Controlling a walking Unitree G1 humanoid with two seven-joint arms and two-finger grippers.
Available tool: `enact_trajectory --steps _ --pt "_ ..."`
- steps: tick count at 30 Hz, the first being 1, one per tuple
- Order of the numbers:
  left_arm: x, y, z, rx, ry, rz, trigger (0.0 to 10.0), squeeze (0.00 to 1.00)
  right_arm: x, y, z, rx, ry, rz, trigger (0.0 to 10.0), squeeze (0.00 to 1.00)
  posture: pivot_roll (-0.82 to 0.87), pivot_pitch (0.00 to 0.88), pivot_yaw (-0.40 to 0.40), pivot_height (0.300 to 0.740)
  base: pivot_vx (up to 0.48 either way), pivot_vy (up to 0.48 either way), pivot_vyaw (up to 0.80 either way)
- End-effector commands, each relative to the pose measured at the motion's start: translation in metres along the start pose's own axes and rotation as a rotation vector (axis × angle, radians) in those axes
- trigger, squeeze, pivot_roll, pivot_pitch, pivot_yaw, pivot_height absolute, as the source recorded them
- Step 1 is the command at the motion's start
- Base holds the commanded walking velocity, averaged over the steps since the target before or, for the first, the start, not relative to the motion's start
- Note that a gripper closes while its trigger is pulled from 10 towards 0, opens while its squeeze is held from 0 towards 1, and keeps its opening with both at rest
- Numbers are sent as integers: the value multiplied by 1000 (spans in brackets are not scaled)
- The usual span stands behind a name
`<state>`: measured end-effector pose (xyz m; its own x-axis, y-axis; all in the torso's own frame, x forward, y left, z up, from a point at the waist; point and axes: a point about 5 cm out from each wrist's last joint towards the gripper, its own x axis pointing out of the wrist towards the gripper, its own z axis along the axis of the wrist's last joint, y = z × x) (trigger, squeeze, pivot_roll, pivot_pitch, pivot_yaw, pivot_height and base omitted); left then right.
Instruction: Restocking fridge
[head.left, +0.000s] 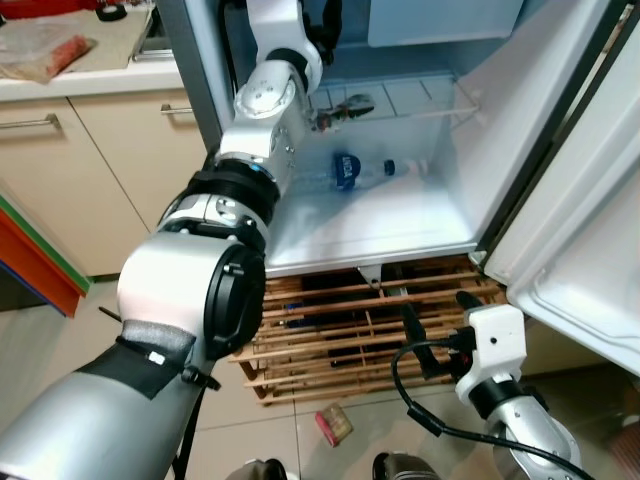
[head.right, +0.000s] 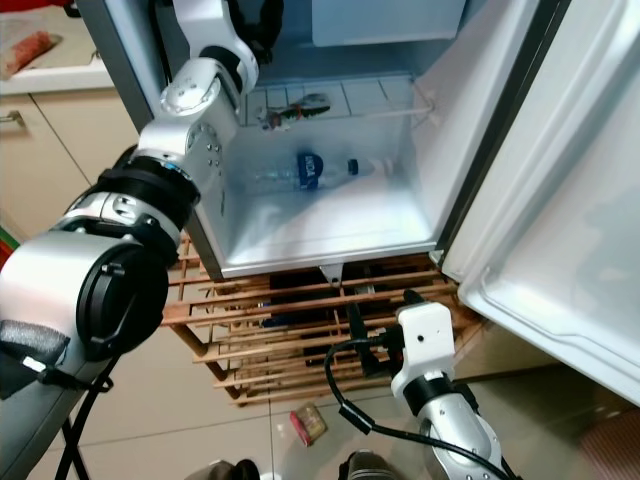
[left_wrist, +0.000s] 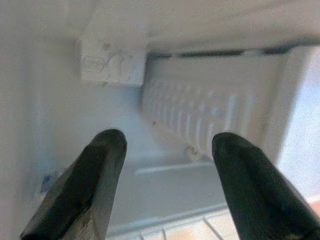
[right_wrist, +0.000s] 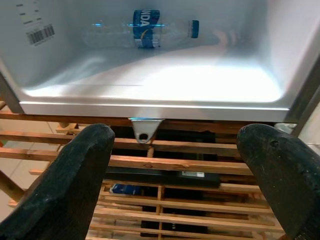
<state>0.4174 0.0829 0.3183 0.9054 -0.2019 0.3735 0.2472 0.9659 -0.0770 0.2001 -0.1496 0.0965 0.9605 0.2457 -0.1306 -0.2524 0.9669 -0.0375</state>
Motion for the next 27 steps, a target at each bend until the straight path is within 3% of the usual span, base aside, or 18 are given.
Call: enact_trajectory --steps 1,4,5,8,9,12,21,24,27 --pt "0 13 26 44 -108 12 10000 0 1 -2 1 -1 -14 -1 10000 0 -198 37 27 740 0 0 0" --pt "-27 12 2 58 -52 -56 10000 0 7 -4 3 -2 -30 1 10000 0 -161 23 22 740 0 0 0" --pt "-27 12 2 58 -52 -56 10000 0 7 -4 3 -2 -30 1 10000 0 -161 23 22 740 0 0 0" --pt "-63 1 -31 46 65 -142 10000 0 13 -7 5 4 -43 -8 10000 0 -134 14 18 740 0 0 0" --pt "-63 1 -31 46 65 -142 10000 0 13 -7 5 4 -43 -8 10000 0 -134 14 18 740 0 0 0" --pt "-104 -11 -54 44 166 -224 10000 0 21 -7 5 7 -53 -1 10000 0 -103 6 7 740 0 0 0" --pt "-154 -18 -79 73 281 -309 10000 0 41 -6 23 51 -138 25 10000 0 -72 0 -2 740 0 0 0" --pt "-161 -17 -85 83 303 -308 10000 0 43 -6 27 53 -154 33 10000 0 -72 0 -2 740 0 0 0" --pt "-194 -7 -108 125 379 -296 10000 0 53 -6 35 53 -192 46 10000 0 -61 0 -8 740 0 0 0"
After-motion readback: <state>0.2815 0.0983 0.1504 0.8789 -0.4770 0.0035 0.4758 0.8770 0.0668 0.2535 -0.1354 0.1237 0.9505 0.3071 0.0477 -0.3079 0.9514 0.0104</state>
